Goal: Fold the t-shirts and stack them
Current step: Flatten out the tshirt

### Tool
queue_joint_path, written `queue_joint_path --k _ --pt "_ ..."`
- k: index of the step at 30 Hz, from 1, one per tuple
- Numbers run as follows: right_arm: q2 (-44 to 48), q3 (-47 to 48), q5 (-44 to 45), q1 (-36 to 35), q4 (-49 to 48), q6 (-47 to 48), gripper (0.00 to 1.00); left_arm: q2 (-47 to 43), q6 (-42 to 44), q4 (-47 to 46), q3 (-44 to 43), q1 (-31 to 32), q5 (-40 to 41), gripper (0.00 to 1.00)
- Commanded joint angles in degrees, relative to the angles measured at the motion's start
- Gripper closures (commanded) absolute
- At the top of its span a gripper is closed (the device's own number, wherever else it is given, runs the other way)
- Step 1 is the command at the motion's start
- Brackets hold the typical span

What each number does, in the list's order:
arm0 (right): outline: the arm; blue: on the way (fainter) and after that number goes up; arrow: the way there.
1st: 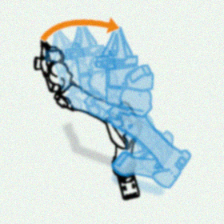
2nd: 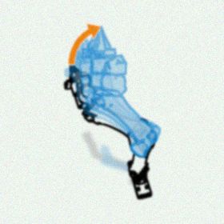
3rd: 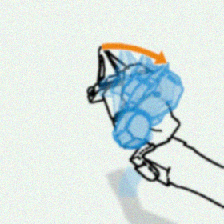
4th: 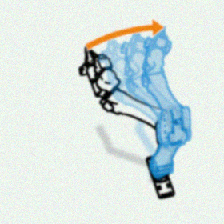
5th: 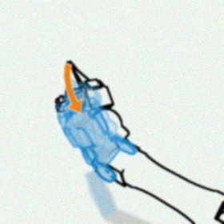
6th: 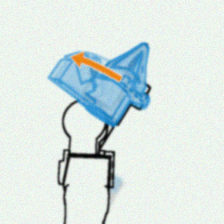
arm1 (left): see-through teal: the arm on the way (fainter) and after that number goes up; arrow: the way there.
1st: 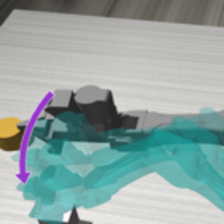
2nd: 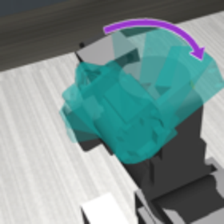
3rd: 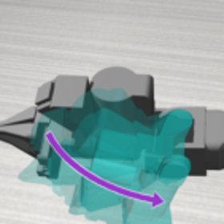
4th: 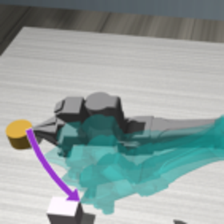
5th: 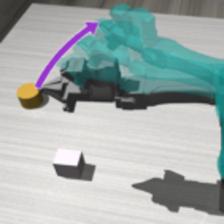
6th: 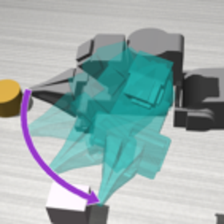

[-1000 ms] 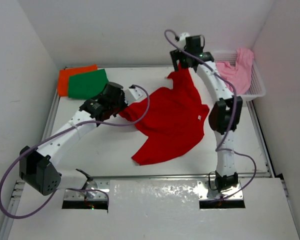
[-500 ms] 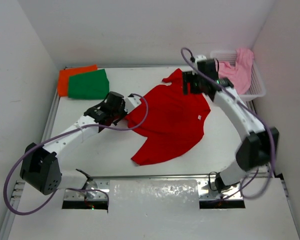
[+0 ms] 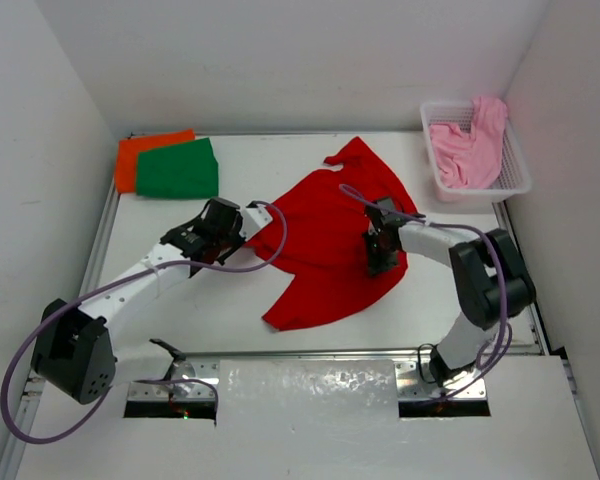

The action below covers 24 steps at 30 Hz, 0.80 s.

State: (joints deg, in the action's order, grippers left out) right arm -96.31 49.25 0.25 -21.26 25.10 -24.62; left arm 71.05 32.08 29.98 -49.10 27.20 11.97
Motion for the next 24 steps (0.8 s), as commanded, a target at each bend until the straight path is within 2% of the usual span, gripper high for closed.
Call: queue_joint_path --k 1,5,6,8,9,10,11,12,13,15,16,17,18,19,20,24 --pt "-9.72 6.8 -2.71 2.62 -3.67 0.27 0.9 -2.75 -0.08 -0.97 1.37 -0.66 2.18 0.98" --pt "-22.4 23.83 -1.31 4.9 3.34 3.08 0.9 -1.88 0.18 -2.2 2.34 -0.75 2.89 0.97" --pt "-24.95 32.66 -0.61 5.26 4.68 3.61 0.9 -1.53 0.18 -2.46 2.08 -0.75 2.71 0.97" --pt "-32.92 42.63 1.14 5.61 10.54 5.28 0.9 -0.47 0.01 -2.99 1.03 -0.66 1.75 0.97" --pt "-35.5 53.03 1.68 5.7 12.67 6.42 0.89 -0.03 -0.26 -3.08 0.68 -0.66 1.05 0.97" --pt "-37.87 58.27 2.03 5.79 15.13 6.95 0.87 0.58 -0.43 -3.17 0.24 -0.57 -0.44 0.97" --pt "-41.2 66.5 1.42 5.79 18.89 7.74 0.85 0.76 -1.04 -3.0 -0.29 -0.57 -1.58 0.97" --pt "-41.67 69.02 1.07 5.87 19.89 9.14 0.81 1.02 -1.22 -2.91 -0.38 -0.57 -2.81 0.96" --pt "-41.41 70.26 1.07 5.79 20.51 9.85 0.71 1.29 -1.4 -2.73 -0.38 -0.57 -4.83 0.96" --pt "-35.2 66.61 2.72 5.79 19.11 11.6 0.62 1.2 -1.49 -2.73 0.14 -0.4 -5.81 0.95" --pt "-31.69 62.93 3.87 5.79 15.71 11.79 0.5 1.29 -1.32 -2.82 0.58 -0.48 -5.9 0.95" --pt "-23.56 53.84 4.75 5.79 13.24 11.88 0.47 1.38 -1.4 -2.91 0.76 -0.4 -5.9 0.94" --pt "-19.22 48.88 6.41 5.79 10.69 11.44 0.44 1.29 -1.31 -2.91 0.94 -0.48 -5.9 0.94" --pt "-15.17 43.79 6.86 5.79 8.23 10.92 0.42 1.29 -1.31 -2.65 0.94 -0.48 -6.42 0.92" --pt "-8.0 34.86 7.74 5.79 5.08 9.78 0.4 1.29 -1.31 -2.47 0.94 -0.48 -6.69 0.91" --pt "2.42 18.97 9.24 5.79 2.49 8.19 0.41 1.2 -0.96 -2.2 1.29 -0.39 -7.31 0.89"
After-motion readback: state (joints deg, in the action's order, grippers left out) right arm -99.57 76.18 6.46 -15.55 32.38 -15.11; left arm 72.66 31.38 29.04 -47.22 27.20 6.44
